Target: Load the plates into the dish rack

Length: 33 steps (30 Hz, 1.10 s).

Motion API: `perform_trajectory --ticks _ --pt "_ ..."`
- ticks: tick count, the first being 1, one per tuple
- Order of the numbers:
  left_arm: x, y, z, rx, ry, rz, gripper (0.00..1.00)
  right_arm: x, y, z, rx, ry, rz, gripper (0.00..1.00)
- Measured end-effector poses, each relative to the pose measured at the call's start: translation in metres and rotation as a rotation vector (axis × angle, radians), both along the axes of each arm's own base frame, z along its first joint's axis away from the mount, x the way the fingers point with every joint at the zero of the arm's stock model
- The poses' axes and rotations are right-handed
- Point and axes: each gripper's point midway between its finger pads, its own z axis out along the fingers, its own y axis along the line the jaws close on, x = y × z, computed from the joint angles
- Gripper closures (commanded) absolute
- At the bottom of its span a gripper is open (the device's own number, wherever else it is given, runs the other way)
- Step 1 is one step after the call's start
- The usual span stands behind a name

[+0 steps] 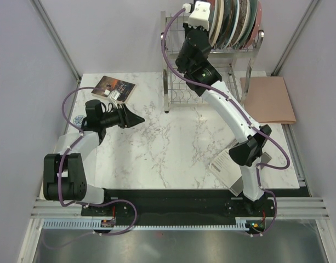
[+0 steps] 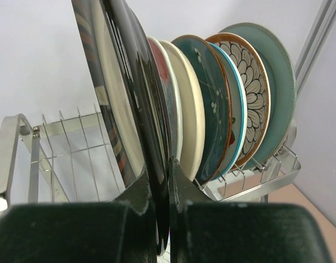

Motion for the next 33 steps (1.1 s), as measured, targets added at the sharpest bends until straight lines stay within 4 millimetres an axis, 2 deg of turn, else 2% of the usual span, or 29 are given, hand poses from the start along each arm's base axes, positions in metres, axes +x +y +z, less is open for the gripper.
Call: perform_trajectory --ticks 13,22,29,30,31,33 --pt "0.004 0.000 -0.014 -0.002 0.038 -0.001 0.38 0.021 -0.012 -0.028 0.026 0.039 -0.049 1.00" --pt "0.005 0.000 -0.023 -0.002 0.064 -0.001 0.38 0.044 -0.003 -0.060 0.017 0.085 -0.026 1.00" --pt "0.008 0.000 -0.033 -0.003 0.096 -0.001 0.38 0.059 -0.009 -0.068 0.040 0.074 -0.031 1.00" --pt "0.009 0.000 -0.034 -0.003 0.096 0.000 0.38 0.061 -0.010 -0.070 0.044 0.072 -0.031 0.98" --pt "0.010 0.000 -0.033 -0.003 0.096 0.000 0.38 0.064 -0.011 -0.071 0.045 0.072 -0.028 0.86" --pt "0.012 0.000 -0.033 -0.003 0.095 0.000 0.38 0.068 -0.011 -0.073 0.047 0.069 -0.020 0.75"
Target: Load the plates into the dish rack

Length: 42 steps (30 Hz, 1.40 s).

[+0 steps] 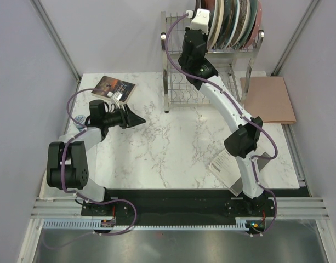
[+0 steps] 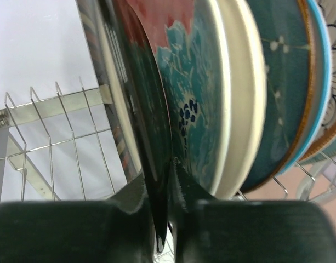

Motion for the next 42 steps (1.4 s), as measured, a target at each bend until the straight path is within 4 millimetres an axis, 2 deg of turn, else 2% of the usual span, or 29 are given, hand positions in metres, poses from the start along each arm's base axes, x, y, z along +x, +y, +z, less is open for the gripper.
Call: perform_trajectory --ticks 1,2,8,12,13,16,17,18,21,22,23,26,29,30,31,32,35,38,40,42 --pt "0.001 0.000 0.000 0.000 0.000 0.000 0.38 0.002 0.000 -0.001 -0.004 0.000 0.009 0.67" --pt "0.002 0.000 0.000 0.000 0.000 0.000 0.38 0.005 0.002 -0.001 -0.007 -0.003 0.023 0.65" --pt "0.003 0.000 0.000 -0.002 0.004 0.001 0.38 0.007 0.006 0.012 -0.017 -0.052 0.058 0.61" --pt "0.003 0.000 0.001 -0.003 0.004 0.002 0.37 0.000 0.007 0.010 -0.040 -0.033 0.067 0.60" --pt "0.004 0.000 0.001 -0.005 0.006 0.003 0.37 -0.004 0.007 0.010 -0.048 -0.024 0.068 0.56" --pt "0.005 0.000 0.004 -0.007 0.001 0.003 0.32 -0.023 0.010 0.014 -0.072 0.002 0.088 0.48" --pt "0.006 0.000 0.006 -0.006 -0.003 0.003 0.01 -0.032 0.011 0.016 -0.079 0.010 0.098 0.46" --pt "0.005 0.000 0.007 -0.006 -0.004 0.004 0.00 -0.043 0.010 0.016 -0.091 0.026 0.105 0.44" --pt "0.004 0.000 0.018 -0.001 -0.009 0.002 0.00 -0.078 0.002 0.026 -0.113 0.055 0.135 0.24" --pt "0.003 0.000 0.023 0.003 -0.015 0.000 0.00 -0.087 -0.004 0.029 -0.112 0.062 0.138 0.02" --pt "0.003 0.000 0.027 0.006 -0.022 -0.001 0.00 -0.097 -0.010 0.033 -0.111 0.066 0.145 0.02" --pt "0.002 0.001 0.047 0.019 -0.062 -0.004 0.00 -0.137 -0.039 0.028 -0.115 0.109 0.187 0.02" --pt "-0.003 -0.002 0.069 0.052 -0.124 -0.015 0.00 -0.177 -0.060 -0.011 -0.140 0.184 0.266 0.02" --pt "-0.005 -0.005 0.079 0.076 -0.161 -0.021 0.00 -0.194 -0.065 -0.043 -0.169 0.249 0.321 0.02" --pt "-0.006 -0.006 0.088 0.096 -0.196 -0.022 0.00 -0.197 -0.065 -0.051 -0.178 0.268 0.333 0.02" --pt "-0.007 -0.006 0.101 0.125 -0.244 -0.018 0.00 -0.205 -0.065 -0.068 -0.194 0.299 0.370 0.02" --pt "-0.010 -0.001 0.141 0.209 -0.402 0.022 0.00 -0.214 -0.060 -0.129 -0.242 0.456 0.431 0.02" --pt "-0.012 0.014 0.179 0.296 -0.561 0.097 0.00 -0.213 -0.055 -0.175 -0.263 0.605 0.428 0.02" --pt "-0.015 0.020 0.196 0.332 -0.629 0.134 0.00 -0.215 -0.056 -0.194 -0.257 0.672 0.419 0.02" --pt "-0.019 0.026 0.208 0.361 -0.679 0.160 0.00 -0.218 -0.059 -0.204 -0.235 0.706 0.417 0.02"
